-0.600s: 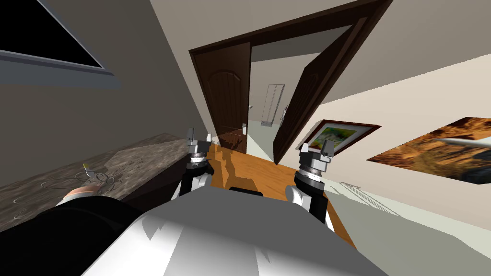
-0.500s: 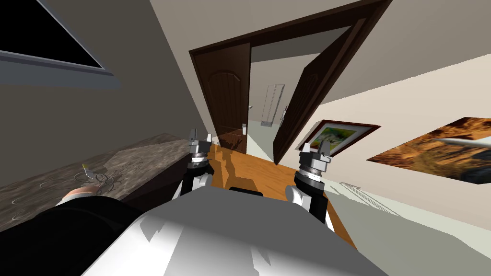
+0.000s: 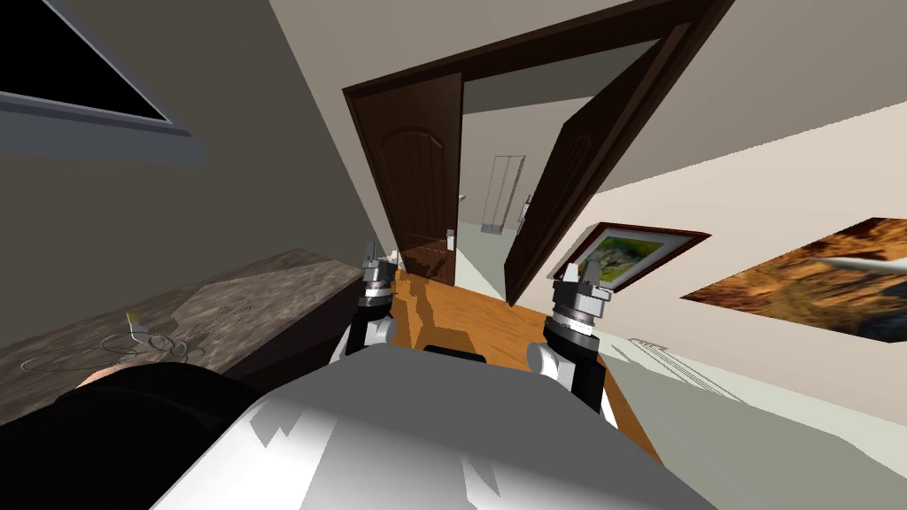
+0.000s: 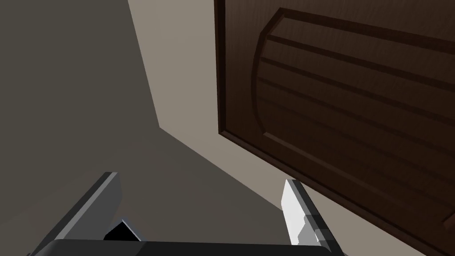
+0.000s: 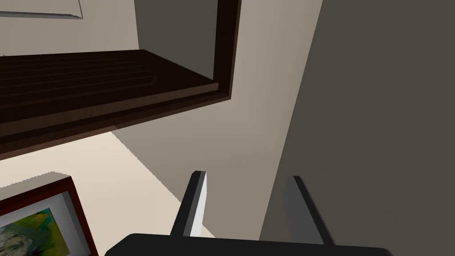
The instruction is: Push the door open
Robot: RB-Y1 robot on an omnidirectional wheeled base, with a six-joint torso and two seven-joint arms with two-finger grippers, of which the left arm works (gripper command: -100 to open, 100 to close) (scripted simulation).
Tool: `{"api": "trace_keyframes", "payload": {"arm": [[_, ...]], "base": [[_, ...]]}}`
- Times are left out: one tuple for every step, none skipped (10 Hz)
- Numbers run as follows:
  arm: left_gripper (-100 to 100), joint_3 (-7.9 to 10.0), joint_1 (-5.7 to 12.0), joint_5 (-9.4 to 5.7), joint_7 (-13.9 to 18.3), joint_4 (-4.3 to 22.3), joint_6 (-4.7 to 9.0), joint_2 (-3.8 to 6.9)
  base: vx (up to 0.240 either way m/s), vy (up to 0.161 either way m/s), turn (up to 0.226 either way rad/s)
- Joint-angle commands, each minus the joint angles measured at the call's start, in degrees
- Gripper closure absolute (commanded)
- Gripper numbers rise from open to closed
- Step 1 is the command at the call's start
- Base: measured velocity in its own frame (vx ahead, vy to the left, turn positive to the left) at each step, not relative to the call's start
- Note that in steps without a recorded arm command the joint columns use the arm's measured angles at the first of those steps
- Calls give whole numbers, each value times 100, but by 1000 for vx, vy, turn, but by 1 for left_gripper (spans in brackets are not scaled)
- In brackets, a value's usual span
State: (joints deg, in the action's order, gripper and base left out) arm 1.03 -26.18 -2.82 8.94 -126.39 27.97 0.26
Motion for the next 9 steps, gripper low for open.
{"api": "trace_keyframes", "payload": {"arm": [[-100, -2, 173, -15, -25, 255, -28, 40], [-100, -8, 296, -25, -45, 459, -31, 66], [-100, -14, 419, -36, -64, 626, -33, 91], [-100, -14, 419, -36, -64, 664, -33, 91], [-100, -20, 541, -46, -84, 855, -36, 117], [-100, -27, 684, -58, -106, 1012, -38, 143], [-100, -27, 684, -58, -106, 1106, -38, 143], [-100, -34, 827, -69, -129, 1311, -41, 168], [-100, -34, 827, -69, -129, 1344, -41, 168]], "base": [[72, 18, -21], [82, 19, -26], [94, 20, -24], [62, 17, -9], [53, 18, -16], [84, 23, -27], [59, 18, -13], [47, 20, -20], [38, 19, -10]]}}
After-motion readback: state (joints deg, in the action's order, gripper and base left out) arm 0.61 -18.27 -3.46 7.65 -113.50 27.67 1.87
